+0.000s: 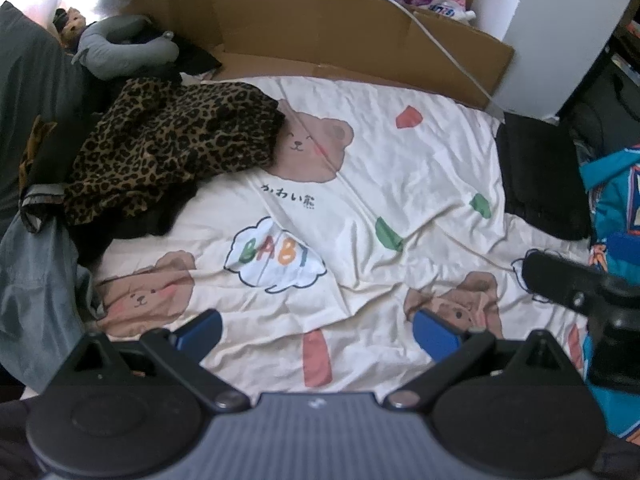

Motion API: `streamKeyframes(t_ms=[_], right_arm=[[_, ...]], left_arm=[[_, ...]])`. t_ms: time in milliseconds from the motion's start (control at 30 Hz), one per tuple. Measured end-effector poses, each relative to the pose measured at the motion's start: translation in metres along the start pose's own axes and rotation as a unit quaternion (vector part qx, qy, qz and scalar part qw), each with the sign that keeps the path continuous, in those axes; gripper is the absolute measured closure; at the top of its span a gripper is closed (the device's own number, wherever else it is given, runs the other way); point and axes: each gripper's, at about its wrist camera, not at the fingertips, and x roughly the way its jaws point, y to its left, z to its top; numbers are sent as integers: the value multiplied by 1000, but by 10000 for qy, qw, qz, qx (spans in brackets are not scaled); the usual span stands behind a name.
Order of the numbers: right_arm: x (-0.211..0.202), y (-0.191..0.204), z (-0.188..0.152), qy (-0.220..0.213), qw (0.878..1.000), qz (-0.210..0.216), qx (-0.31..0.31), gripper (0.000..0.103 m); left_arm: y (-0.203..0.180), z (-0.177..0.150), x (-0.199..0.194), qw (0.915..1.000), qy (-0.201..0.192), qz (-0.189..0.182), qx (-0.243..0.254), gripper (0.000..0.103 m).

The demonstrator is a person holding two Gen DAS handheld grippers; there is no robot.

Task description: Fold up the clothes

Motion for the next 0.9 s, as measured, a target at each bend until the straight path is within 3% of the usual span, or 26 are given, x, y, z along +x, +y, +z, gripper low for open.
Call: streamKeyframes(t_ms=[700, 900], right_arm=[[-1, -12, 22, -400, 9981, 169, 431, 0], [3, -7, 30, -301, 9972, 325, 608, 0]], left_arm=[[35, 36, -14, 9988, -88, -299, -388, 1], [51, 57, -18, 9976, -321, -240, -557, 1]])
